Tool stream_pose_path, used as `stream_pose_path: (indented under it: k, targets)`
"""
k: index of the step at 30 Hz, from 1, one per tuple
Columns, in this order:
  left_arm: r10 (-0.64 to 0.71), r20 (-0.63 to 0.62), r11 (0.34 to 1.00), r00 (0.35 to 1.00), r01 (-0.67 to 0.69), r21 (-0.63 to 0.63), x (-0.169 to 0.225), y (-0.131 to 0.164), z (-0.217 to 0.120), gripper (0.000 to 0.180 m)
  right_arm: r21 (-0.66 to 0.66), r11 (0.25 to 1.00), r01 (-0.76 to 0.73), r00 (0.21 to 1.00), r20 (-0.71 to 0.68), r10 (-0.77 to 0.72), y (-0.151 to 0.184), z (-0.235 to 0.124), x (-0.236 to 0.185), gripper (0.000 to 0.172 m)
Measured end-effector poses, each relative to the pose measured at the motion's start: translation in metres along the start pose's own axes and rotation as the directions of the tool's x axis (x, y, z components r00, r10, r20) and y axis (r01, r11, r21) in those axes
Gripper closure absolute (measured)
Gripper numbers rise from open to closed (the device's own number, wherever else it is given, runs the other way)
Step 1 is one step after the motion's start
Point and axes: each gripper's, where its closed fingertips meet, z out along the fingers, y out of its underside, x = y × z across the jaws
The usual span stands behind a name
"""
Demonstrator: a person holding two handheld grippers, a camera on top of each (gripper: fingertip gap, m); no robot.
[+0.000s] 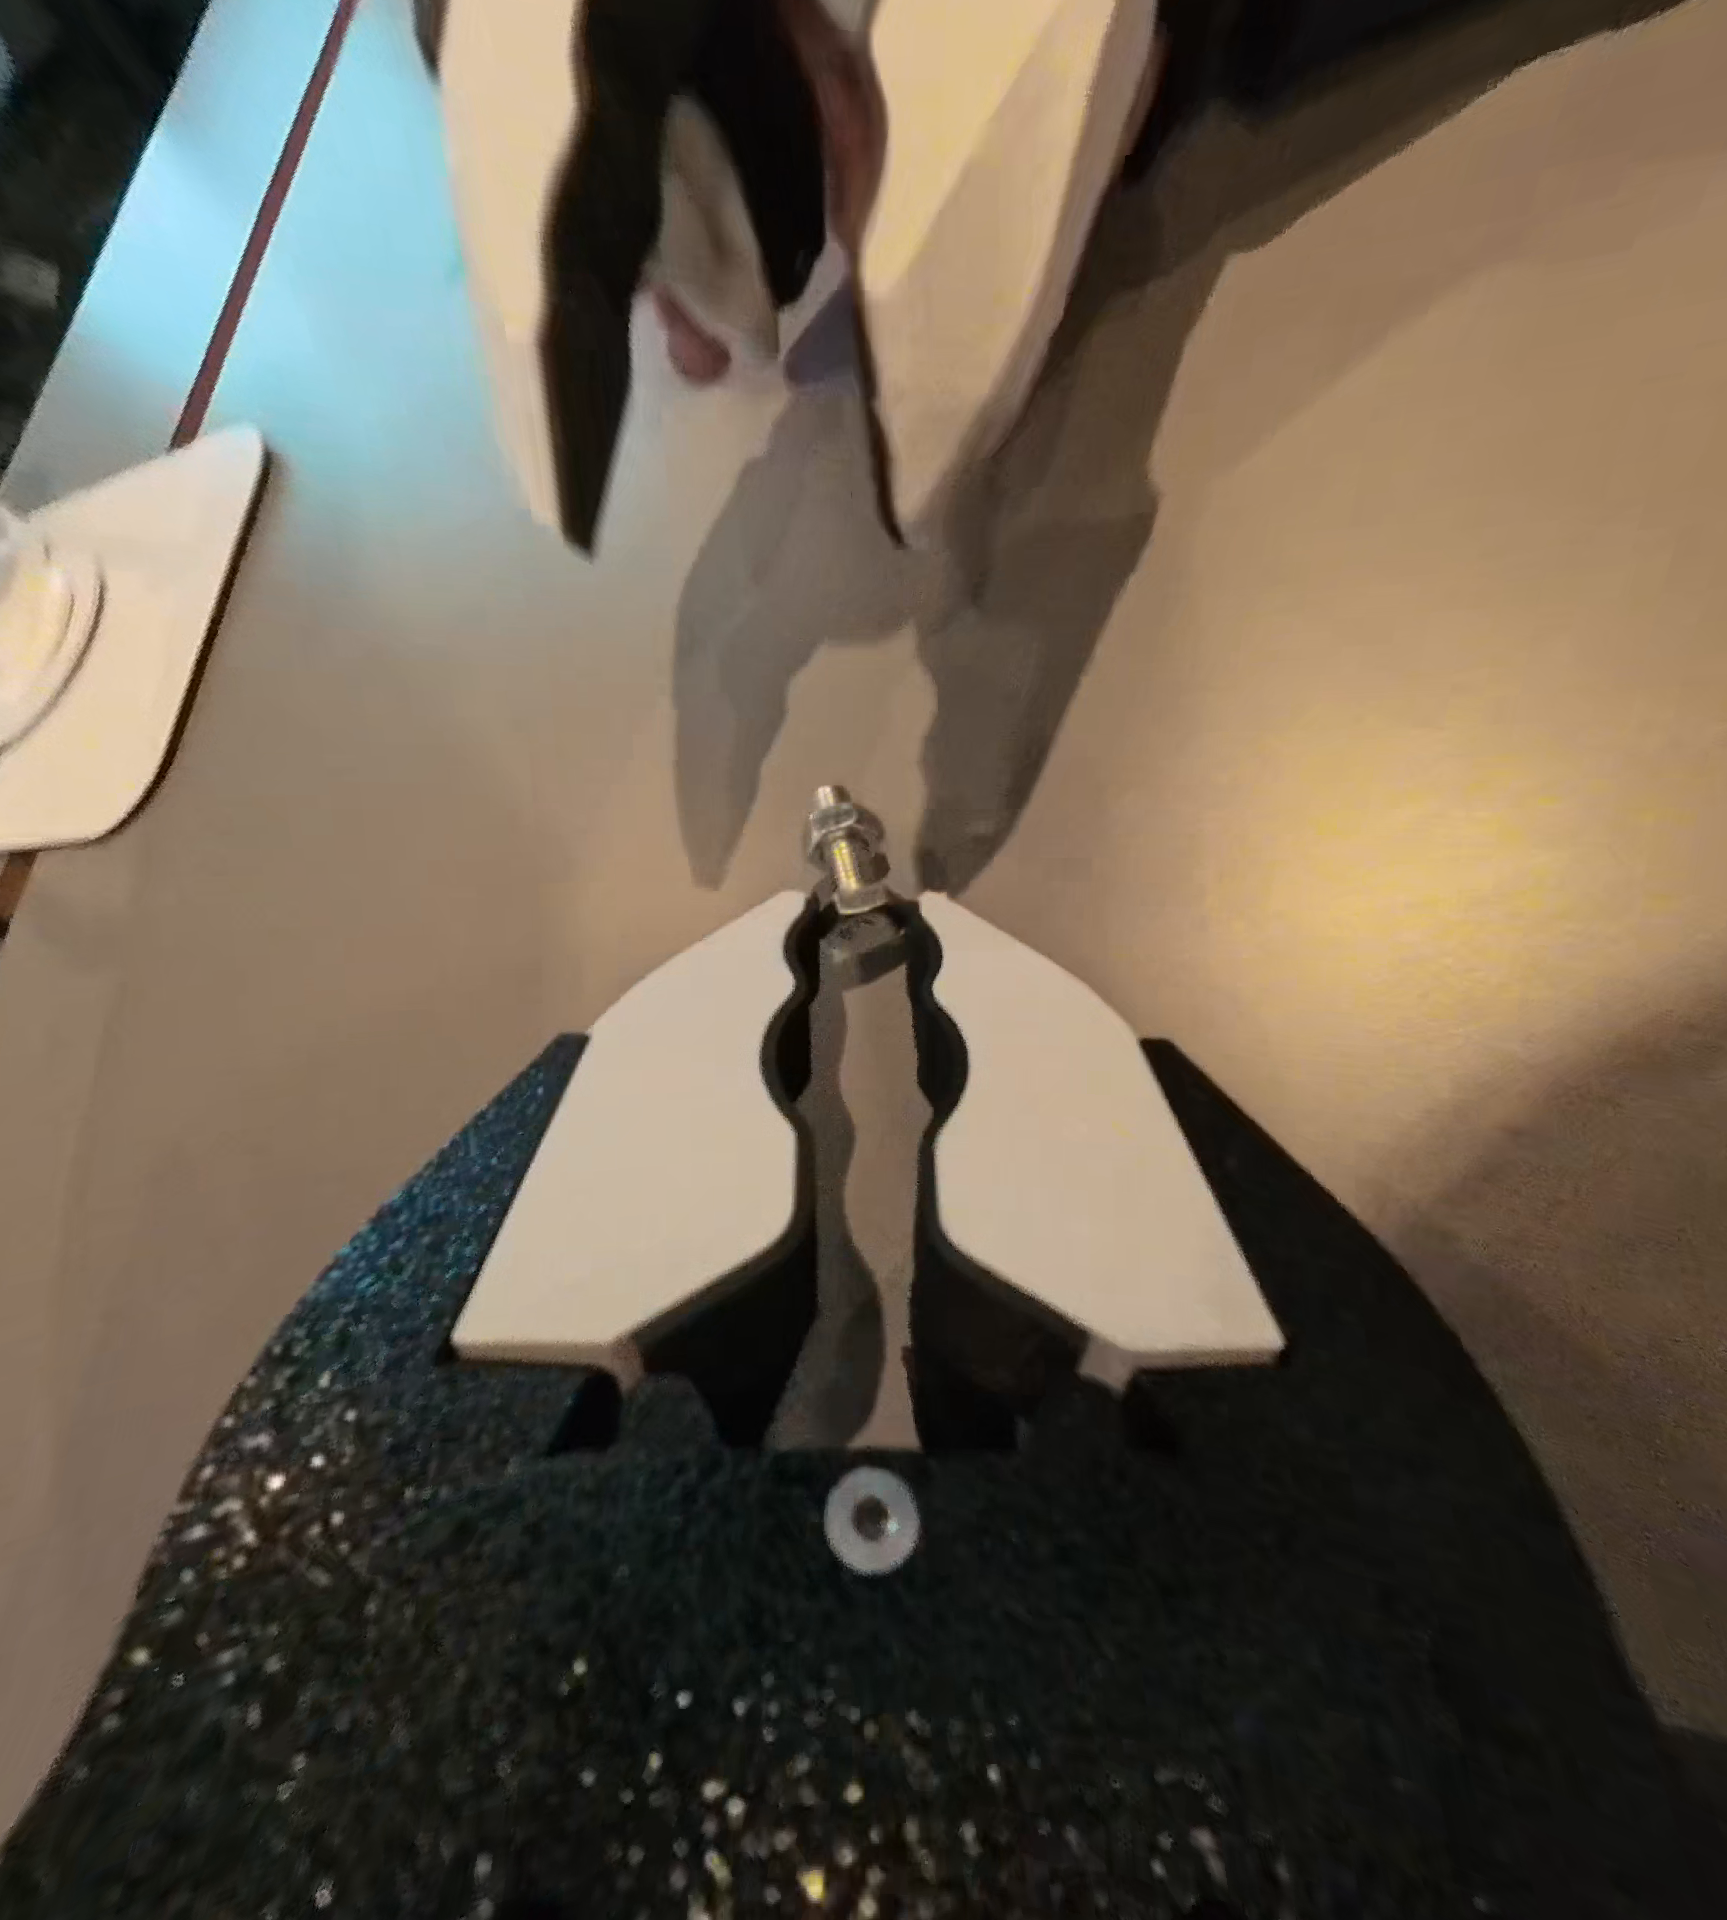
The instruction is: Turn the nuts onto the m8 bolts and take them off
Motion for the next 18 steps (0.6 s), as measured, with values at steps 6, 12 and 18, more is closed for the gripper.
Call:
stream_pose_path:
  k: [6,12,18]
  targets:
    - [0.035,-0.124,0.995,0.992,-0.023,0.102,0.021,-0.018,-0.001,0.166,-0.114,0.989,-0.094,0.982,0.15,0.111,0.013,0.006,-0.024,0.125]
    - [0.078,-0.178,0.993,0.981,-0.061,0.097,0.032,-0.016,-0.001,0.166,-0.248,0.959,-0.136,0.952,0.234,0.196,0.03,0.008,-0.037,0.131]
    - [0.081,-0.198,0.991,0.977,-0.058,0.118,0.034,-0.018,-0.003,0.166,-0.34,0.934,-0.109,0.952,0.236,0.197,0.043,0.011,-0.043,0.132]
